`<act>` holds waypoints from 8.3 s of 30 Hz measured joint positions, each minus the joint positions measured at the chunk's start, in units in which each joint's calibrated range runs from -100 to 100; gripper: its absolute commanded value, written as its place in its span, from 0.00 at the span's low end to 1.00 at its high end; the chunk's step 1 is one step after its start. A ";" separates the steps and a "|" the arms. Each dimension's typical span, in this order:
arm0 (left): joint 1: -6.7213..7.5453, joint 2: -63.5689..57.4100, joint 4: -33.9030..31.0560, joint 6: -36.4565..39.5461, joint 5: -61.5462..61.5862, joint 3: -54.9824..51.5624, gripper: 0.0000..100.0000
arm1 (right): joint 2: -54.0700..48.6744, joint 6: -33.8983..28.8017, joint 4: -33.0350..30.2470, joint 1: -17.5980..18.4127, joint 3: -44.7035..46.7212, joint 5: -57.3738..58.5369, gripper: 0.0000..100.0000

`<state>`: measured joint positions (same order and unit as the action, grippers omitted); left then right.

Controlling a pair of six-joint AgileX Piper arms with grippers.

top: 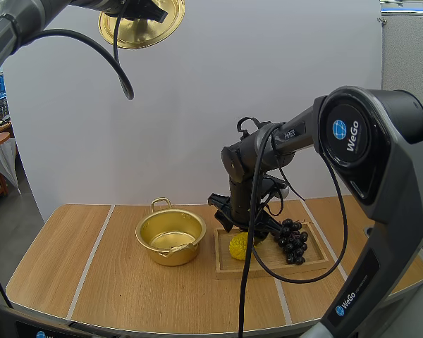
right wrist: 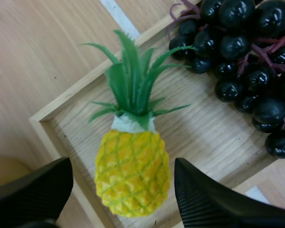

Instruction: Open the pot, put the pineapple inside, and close it

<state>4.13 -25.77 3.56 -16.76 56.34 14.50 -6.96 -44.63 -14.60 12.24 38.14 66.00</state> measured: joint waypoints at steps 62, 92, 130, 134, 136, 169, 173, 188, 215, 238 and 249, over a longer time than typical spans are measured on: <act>0.00 0.00 0.00 0.00 0.00 0.00 0.00 | -3.03 32.99 1.35 8.56 -9.75 -15.97 0.00; 0.00 0.00 0.00 0.00 0.00 0.00 0.00 | 17.36 39.60 1.84 13.16 -18.82 -2.61 0.00; 0.00 0.00 0.00 0.00 0.00 0.00 0.00 | 6.77 43.34 7.00 12.04 -19.08 0.79 1.00; 0.00 0.00 0.00 0.00 0.00 0.00 0.00 | -0.29 43.44 6.69 12.04 -19.08 3.20 1.00; 0.00 0.00 0.00 0.00 0.00 0.00 0.00 | -3.40 43.72 6.56 12.04 -19.08 4.94 1.00; 0.00 0.00 0.00 0.00 0.00 0.00 0.00 | -45.78 49.16 9.49 12.04 -2.69 27.24 0.28; 0.00 0.00 0.00 0.00 0.00 0.00 0.00 | -46.70 48.82 9.74 12.04 -2.42 29.82 0.06; 0.00 0.00 0.00 0.00 0.00 0.00 0.00 | -46.85 47.41 9.74 12.04 -2.42 33.42 0.00; 0.00 0.00 0.00 0.00 0.00 0.00 0.00 | -46.85 47.31 9.11 12.04 -2.42 29.38 0.00; 0.00 6.75 0.00 -3.24 24.07 -3.63 0.00 | -45.22 51.05 11.18 12.04 -2.31 23.47 0.00; 0.00 13.06 2.14 -10.03 26.29 -18.81 0.00 | -45.22 51.05 11.18 12.04 -2.31 22.93 0.00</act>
<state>4.13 -12.72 5.70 -26.79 82.63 -4.31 -52.18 6.42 -3.43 24.29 35.83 88.93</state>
